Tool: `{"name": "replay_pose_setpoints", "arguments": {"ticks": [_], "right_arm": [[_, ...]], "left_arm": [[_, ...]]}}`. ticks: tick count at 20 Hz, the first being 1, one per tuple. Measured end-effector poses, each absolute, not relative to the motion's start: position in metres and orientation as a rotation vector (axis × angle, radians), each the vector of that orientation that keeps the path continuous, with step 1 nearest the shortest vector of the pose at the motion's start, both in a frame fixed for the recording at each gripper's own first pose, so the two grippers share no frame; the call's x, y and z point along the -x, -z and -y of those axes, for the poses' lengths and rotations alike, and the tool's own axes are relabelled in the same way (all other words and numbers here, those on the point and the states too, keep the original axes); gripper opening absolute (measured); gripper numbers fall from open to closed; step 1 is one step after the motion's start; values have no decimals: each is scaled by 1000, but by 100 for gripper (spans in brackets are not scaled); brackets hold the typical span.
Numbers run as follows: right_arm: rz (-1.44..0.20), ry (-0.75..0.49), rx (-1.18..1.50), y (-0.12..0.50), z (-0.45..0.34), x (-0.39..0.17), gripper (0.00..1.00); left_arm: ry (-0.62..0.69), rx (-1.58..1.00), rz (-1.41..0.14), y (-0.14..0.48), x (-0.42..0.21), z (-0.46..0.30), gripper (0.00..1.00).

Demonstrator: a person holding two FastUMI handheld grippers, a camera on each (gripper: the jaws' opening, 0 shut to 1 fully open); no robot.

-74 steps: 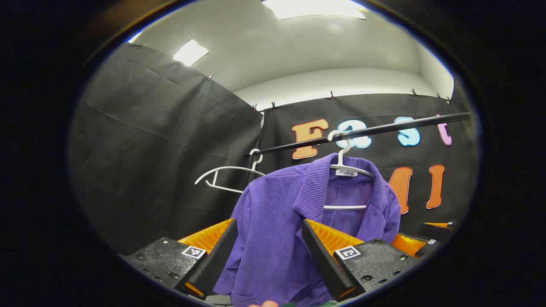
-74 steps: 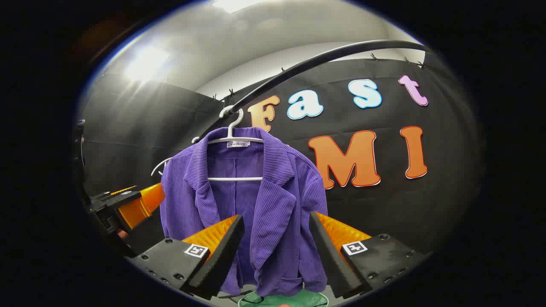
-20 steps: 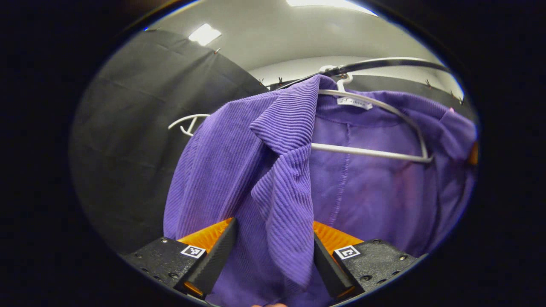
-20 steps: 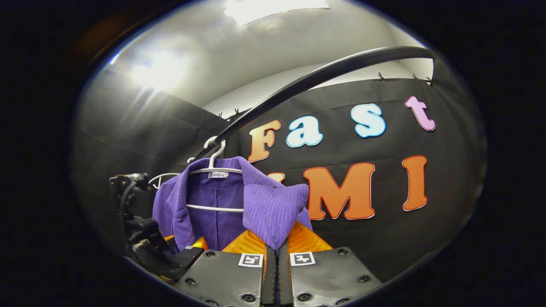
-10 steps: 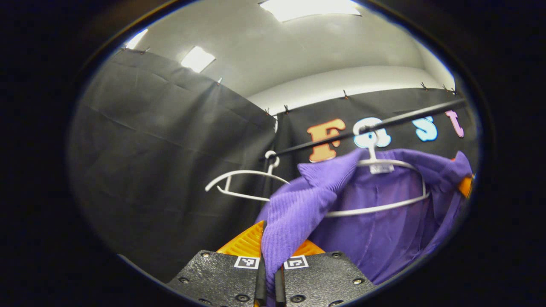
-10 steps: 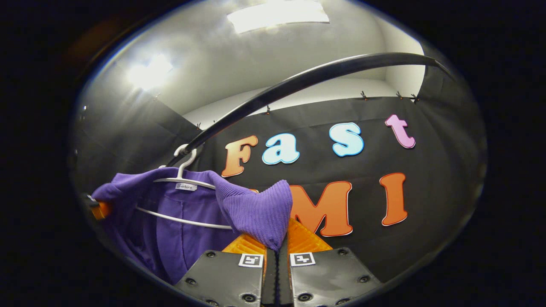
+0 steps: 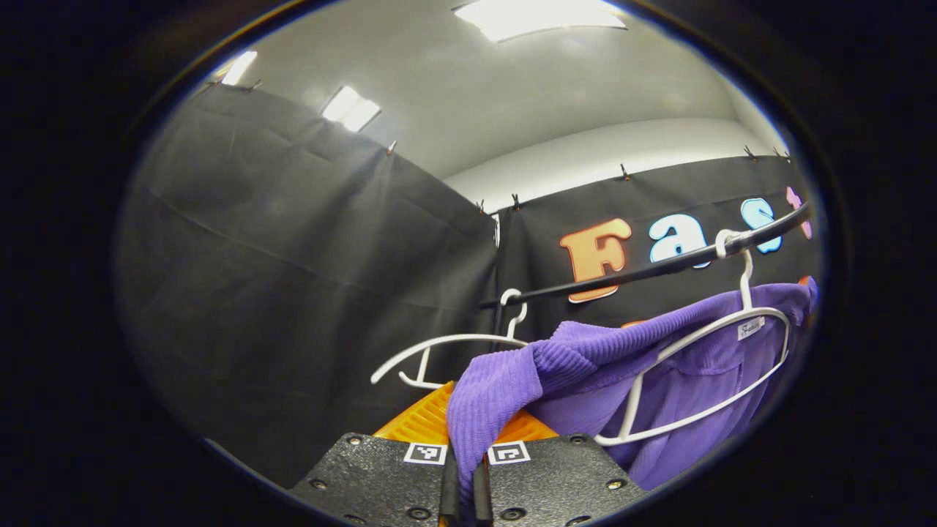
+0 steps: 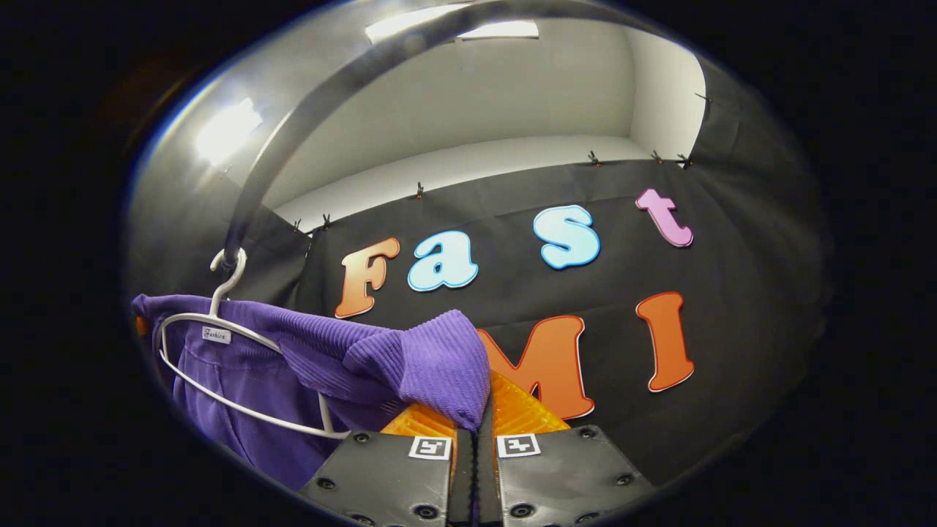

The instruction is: Grasp the clothes on the hanger with both hands and then place them into the laundry hamper below.

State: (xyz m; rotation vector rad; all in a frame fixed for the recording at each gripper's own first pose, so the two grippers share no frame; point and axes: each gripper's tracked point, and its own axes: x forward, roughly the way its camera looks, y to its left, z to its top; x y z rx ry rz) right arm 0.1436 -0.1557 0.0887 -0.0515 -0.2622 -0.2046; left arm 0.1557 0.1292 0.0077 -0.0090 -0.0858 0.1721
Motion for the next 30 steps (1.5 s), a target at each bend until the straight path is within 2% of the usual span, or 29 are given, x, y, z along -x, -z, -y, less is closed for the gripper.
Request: {"name": "replay_pose_setpoints", "arguments": {"ticks": [1, 7, 12, 15, 17, 19, 23, 26, 30], "right_arm": [[241, 178, 46, -85, 154, -152, 10], [138, 136, 15, -51, 161, -172, 10], [71, 128, 78, -35, 159, -175, 10], [80, 124, 99, -46, 152, -172, 10], [101, 99, 73, -53, 144, -167, 9], [106, 75, 62, -53, 140, -161, 9], [56, 58, 43, -28, 138, -162, 10], [36, 77, 44, -10, 146, -158, 10], [-80, 110, 55, 42, 165, -154, 10]], "left_arm": [[-171, 62, 84, 0, -164, -130, 5], [-104, 222, -108, 84, -171, -121, 7], [-46, 262, -181, 111, -175, -113, 8], [-85, 432, -193, 115, -191, -132, 7], [-151, 438, -130, 102, -195, -148, 7], [-281, 335, -90, 100, -187, -187, 8], [-297, 425, -264, 159, -144, -194, 9], [-308, 314, -281, 184, -109, -196, 12], [-267, 213, -339, 189, -68, -187, 10]]}}
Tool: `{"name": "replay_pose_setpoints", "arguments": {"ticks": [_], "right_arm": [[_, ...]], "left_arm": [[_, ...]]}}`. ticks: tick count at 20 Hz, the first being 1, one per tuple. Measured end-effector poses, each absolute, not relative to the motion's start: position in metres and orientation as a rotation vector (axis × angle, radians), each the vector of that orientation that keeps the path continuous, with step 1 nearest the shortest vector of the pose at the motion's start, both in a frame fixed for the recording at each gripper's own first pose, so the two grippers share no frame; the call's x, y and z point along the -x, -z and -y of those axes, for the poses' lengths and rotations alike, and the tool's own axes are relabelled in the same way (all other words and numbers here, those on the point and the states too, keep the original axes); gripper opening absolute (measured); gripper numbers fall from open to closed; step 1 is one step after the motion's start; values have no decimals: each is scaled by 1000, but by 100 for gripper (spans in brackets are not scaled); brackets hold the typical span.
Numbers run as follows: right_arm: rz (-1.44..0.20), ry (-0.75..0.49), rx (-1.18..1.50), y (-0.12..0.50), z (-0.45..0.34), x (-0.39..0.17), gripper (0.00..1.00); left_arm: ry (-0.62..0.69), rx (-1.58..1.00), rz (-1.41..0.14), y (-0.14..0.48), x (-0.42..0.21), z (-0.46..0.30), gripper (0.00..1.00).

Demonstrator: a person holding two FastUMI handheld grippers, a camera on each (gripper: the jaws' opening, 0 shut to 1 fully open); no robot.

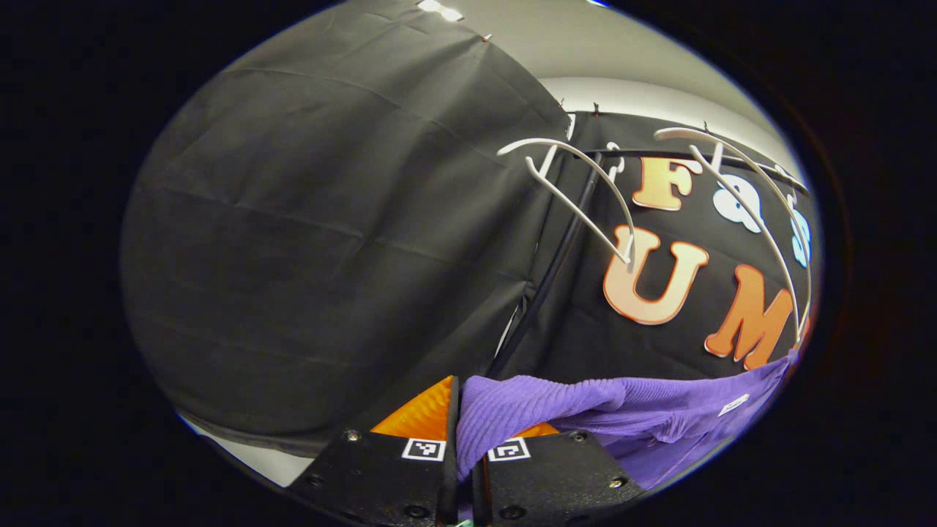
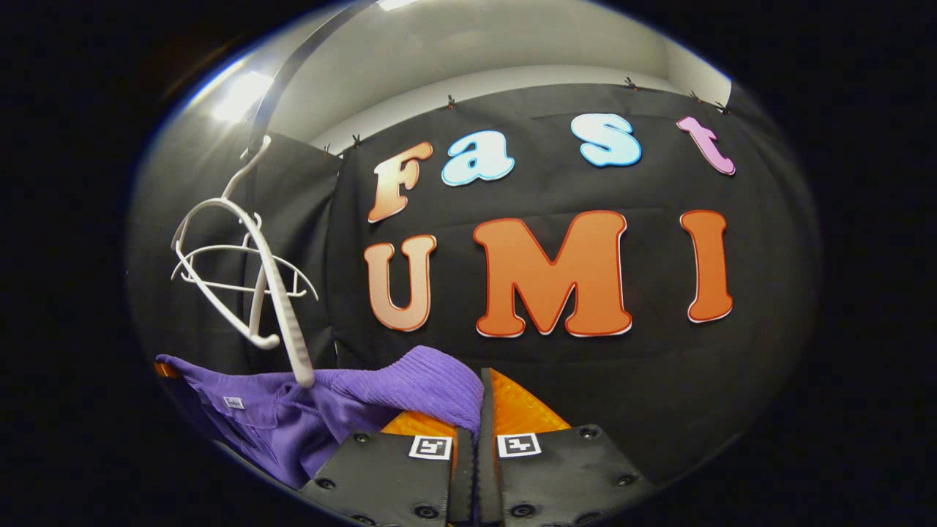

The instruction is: Grasp the clothes on the hanger with both hands and then place them into the laundry hamper below.

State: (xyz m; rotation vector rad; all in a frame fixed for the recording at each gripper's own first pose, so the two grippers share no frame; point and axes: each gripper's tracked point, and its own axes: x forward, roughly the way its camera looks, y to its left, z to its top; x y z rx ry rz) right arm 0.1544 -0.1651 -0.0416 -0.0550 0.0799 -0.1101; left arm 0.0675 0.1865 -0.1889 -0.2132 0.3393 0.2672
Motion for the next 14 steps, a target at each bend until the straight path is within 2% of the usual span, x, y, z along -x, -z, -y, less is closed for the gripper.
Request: {"name": "replay_pose_setpoints", "arguments": {"ticks": [3, 7, 11, 14], "right_arm": [[-129, 126, 74, 70, 170, -134, 10], [-127, 68, 93, 69, 151, -119, 10], [-135, -55, 60, 73, 97, -105, 10], [-199, -125, 57, 104, 68, -94, 10]], "left_arm": [[-225, 140, -356, 177, -53, -173, 10], [-178, 152, -406, 170, -71, -132, 10], [12, 194, -447, 173, -72, -40, 10], [152, 226, -552, 204, -62, 30, 10]]}}
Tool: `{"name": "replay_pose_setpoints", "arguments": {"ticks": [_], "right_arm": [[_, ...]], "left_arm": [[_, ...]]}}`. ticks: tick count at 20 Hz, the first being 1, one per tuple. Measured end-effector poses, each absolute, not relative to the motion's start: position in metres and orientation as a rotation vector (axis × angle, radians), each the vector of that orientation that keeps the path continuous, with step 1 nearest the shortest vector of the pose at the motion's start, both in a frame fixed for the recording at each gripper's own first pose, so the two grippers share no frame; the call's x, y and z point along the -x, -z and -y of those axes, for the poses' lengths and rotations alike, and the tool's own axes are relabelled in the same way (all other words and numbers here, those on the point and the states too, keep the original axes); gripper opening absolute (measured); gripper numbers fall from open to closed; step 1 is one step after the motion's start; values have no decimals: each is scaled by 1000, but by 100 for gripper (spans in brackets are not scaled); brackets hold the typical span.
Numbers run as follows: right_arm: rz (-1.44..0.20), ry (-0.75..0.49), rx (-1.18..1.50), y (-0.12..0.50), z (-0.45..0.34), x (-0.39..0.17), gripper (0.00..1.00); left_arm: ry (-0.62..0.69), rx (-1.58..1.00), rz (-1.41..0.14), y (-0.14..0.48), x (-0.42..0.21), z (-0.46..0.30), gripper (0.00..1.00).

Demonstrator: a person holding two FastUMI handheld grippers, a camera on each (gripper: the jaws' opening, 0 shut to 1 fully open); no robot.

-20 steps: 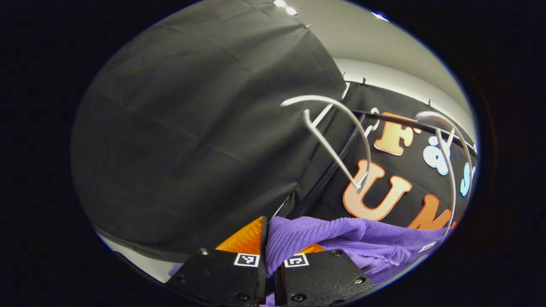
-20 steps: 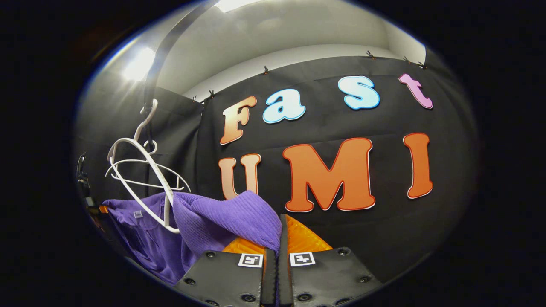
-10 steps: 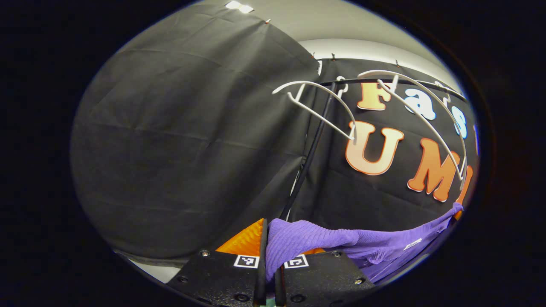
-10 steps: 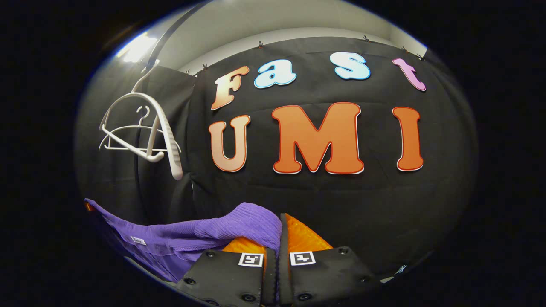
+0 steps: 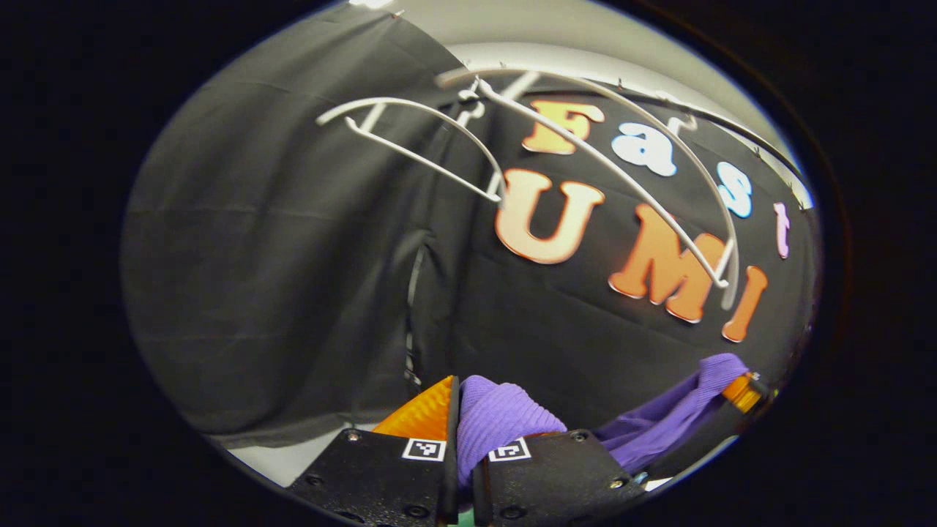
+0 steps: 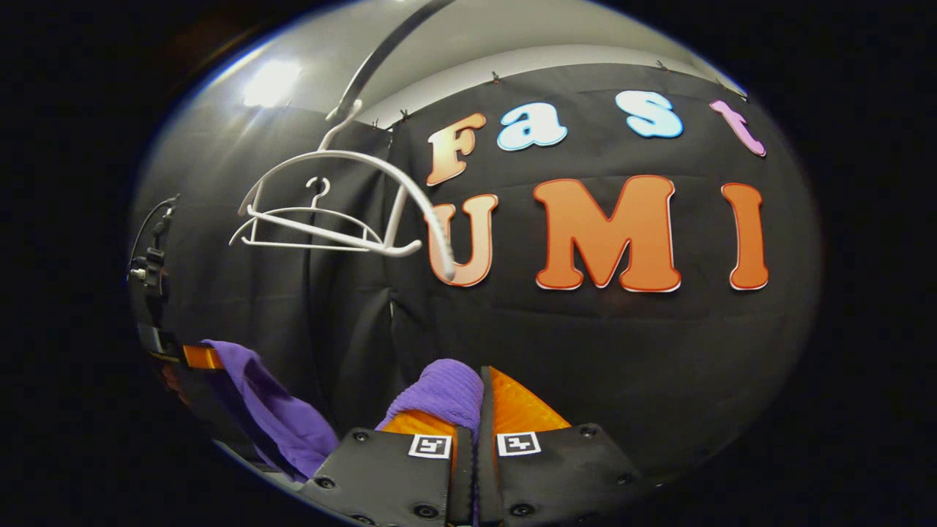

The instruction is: Grasp the clothes on the hanger with both hands and then place them into the laundry hamper below.

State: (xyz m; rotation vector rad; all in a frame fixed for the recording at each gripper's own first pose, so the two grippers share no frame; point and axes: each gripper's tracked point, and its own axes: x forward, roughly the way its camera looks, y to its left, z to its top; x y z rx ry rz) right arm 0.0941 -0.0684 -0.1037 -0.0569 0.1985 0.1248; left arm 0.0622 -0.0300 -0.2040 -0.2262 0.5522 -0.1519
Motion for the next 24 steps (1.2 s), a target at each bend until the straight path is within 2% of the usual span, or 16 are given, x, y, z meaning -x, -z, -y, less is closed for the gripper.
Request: {"name": "replay_pose_setpoints", "arguments": {"ticks": [3, 6, 9, 12, 16, 17, 18, 19, 20, 21, 22, 24], "right_arm": [[-331, -171, 37, 164, 53, -77, 10], [-498, -172, 36, 238, 56, -57, 10], [-660, -157, -14, 308, 60, -31, 10], [-792, -130, -40, 359, 68, -1, 10], [-871, -78, -62, 388, 86, 11, 10], [-882, -71, -65, 389, 90, 15, 13], [-895, -71, -65, 391, 91, 20, 13], [-913, -77, -60, 392, 93, 25, 21], [-934, -83, -51, 398, 94, 31, 21], [-950, -93, -50, 402, 94, 37, 22], [-959, -99, -52, 404, 94, 40, 35], [-978, -101, -59, 409, 97, 51, 73]], "left_arm": [[322, 224, -674, 248, -33, 96, 10], [382, 137, -854, 305, -2, 125, 12], [357, 130, -1004, 360, 40, 123, 10], [344, 122, -1135, 385, 73, 113, 12], [290, 179, -1187, 398, 85, 110, 22], [290, 180, -1189, 397, 86, 110, 24], [293, 186, -1191, 396, 86, 110, 23], [297, 189, -1194, 395, 86, 110, 22], [298, 185, -1200, 394, 86, 109, 26], [295, 172, -1210, 394, 87, 106, 36], [288, 160, -1217, 398, 93, 99, 40], [263, 143, -1240, 399, 99, 88, 68]]}}
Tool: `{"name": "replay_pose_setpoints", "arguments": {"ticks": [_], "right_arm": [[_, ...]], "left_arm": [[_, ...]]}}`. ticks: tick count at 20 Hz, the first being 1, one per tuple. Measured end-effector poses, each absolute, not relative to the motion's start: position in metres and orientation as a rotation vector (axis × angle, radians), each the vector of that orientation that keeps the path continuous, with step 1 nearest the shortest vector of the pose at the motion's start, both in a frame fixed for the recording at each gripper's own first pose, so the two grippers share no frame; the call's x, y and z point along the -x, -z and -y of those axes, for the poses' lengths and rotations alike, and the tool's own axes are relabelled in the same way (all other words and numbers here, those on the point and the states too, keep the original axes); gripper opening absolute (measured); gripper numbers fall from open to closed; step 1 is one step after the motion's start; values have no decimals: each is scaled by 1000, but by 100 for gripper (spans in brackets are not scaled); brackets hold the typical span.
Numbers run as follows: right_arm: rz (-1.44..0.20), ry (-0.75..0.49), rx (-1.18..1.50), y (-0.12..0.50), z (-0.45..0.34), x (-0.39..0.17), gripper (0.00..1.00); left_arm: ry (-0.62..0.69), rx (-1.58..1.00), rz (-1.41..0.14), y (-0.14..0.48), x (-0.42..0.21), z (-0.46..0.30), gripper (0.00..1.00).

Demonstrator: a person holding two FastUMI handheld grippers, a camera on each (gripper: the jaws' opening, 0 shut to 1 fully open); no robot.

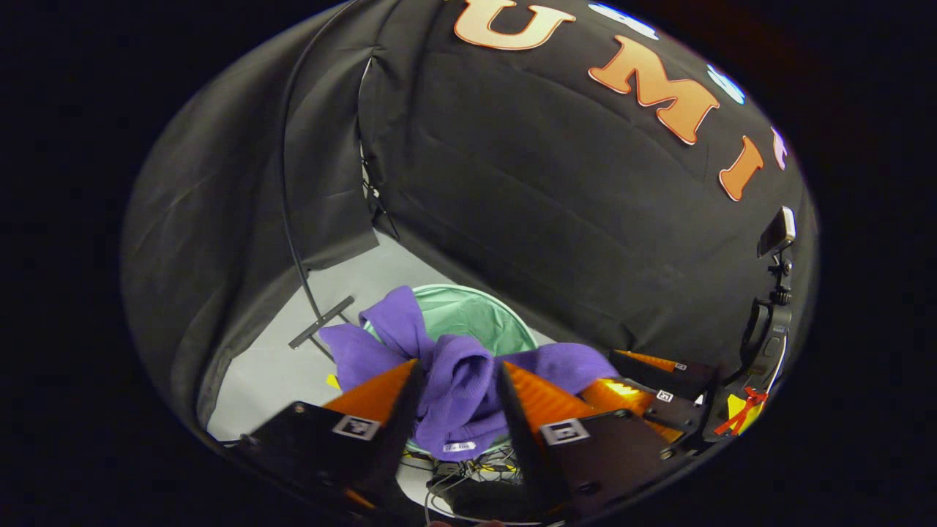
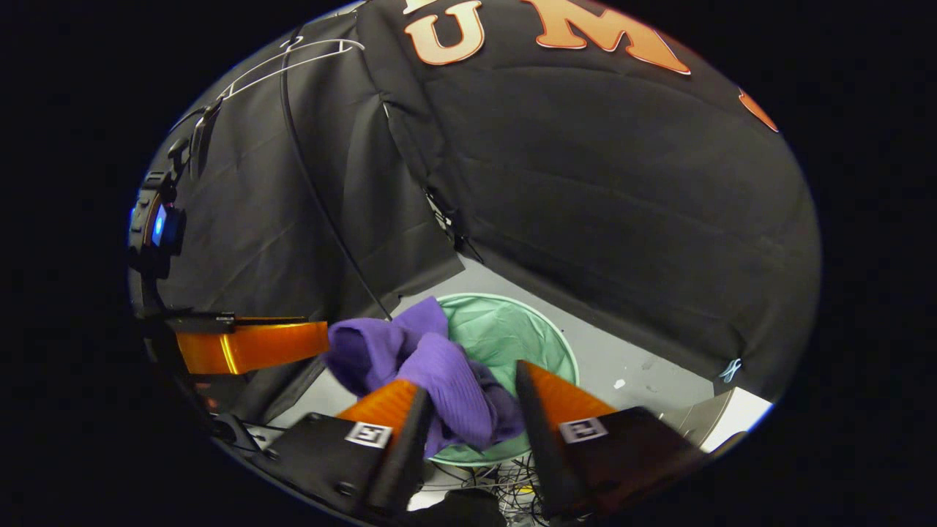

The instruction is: Grasp the clothes on the hanger with both hands and then place them into the laundry hamper below.

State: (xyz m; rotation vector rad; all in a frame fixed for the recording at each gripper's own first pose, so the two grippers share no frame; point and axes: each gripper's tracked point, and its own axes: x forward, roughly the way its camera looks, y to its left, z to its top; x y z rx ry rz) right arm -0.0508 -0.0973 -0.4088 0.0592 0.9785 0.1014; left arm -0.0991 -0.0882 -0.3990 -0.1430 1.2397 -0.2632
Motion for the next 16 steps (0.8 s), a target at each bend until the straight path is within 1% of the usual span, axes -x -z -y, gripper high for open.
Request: {"name": "replay_pose_setpoints", "arguments": {"ticks": [1, 3, 6, 10, 13, 16], "right_arm": [[-977, -97, -70, 409, 98, 53, 92], [-970, -74, -86, 406, 102, 55, 97], [-969, -39, -117, 399, 112, 60, 98], [-880, -43, -136, 358, 119, 58, 98], [-802, -69, -129, 320, 119, 55, 98], [-686, -89, -101, 272, 120, 54, 98]], "left_arm": [[247, 141, -1247, 400, 101, 82, 82], [225, 152, -1256, 401, 106, 79, 97], [209, 167, -1226, 388, 109, 75, 98], [203, 165, -1112, 348, 101, 78, 98], [190, 221, -986, 292, 92, 92, 97], [148, 234, -868, 234, 90, 79, 97]]}}
